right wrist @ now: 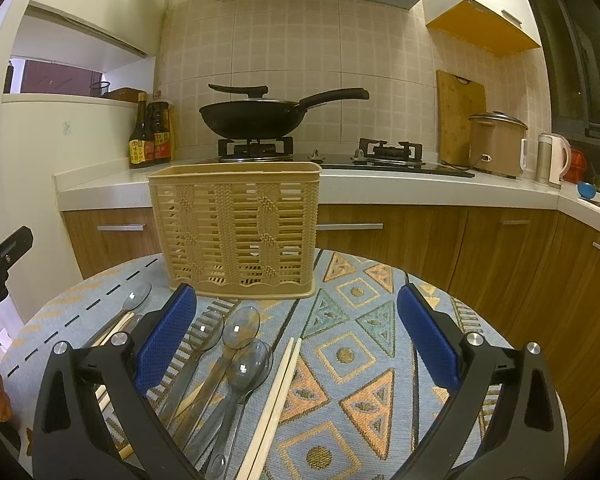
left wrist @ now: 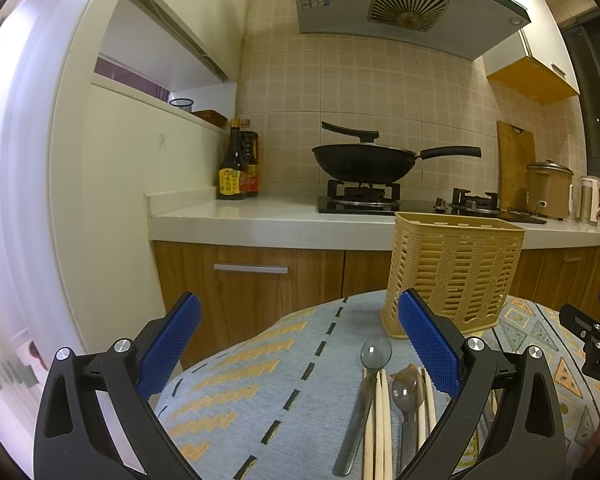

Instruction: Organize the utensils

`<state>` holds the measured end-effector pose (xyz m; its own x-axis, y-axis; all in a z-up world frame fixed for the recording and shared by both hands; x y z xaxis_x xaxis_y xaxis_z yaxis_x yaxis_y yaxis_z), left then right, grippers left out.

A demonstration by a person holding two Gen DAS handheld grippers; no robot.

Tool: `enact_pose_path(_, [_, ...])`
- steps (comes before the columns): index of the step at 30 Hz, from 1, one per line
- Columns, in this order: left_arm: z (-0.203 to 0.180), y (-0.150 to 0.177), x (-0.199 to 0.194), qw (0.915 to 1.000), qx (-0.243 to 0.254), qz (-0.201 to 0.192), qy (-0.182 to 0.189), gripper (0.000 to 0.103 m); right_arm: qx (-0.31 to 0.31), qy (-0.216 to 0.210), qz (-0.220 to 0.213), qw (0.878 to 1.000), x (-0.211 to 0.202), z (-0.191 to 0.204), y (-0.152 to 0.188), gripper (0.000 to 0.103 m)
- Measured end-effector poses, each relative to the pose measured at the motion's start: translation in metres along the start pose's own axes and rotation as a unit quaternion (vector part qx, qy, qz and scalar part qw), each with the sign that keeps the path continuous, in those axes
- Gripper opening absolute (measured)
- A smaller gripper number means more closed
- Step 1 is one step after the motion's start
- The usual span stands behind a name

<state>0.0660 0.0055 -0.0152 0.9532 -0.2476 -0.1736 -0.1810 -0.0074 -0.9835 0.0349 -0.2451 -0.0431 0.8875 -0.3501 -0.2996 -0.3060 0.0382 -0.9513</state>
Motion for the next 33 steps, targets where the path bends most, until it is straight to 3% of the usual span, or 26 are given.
enact_pose_path(27, [0.001,0.001,0.001,1.0,0.0,0.005,-0.001,0.096,-0.003,0.002,0.005,1.0,0.001,0.002,0.0,0.096])
enact_pose_path(33, [0.005,0.002,0.004,0.9996,-0.017,0.014,0.016,0.096,0.016,0.025,0.011,0.999,0.006,-0.01,0.0,0.096])
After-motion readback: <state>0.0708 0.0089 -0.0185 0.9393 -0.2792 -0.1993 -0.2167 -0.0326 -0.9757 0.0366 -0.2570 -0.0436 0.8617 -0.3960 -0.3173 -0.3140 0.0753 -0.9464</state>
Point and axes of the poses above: each gripper's, at about its wrist camera, not at the fingertips, and x roughly the way its jaws point, z to its left, y to its underside, the point moved 7 cm from there along x, roughly the way its jaws point, and after that the axes turned 13 degrees about y, right-handed, at the moved point
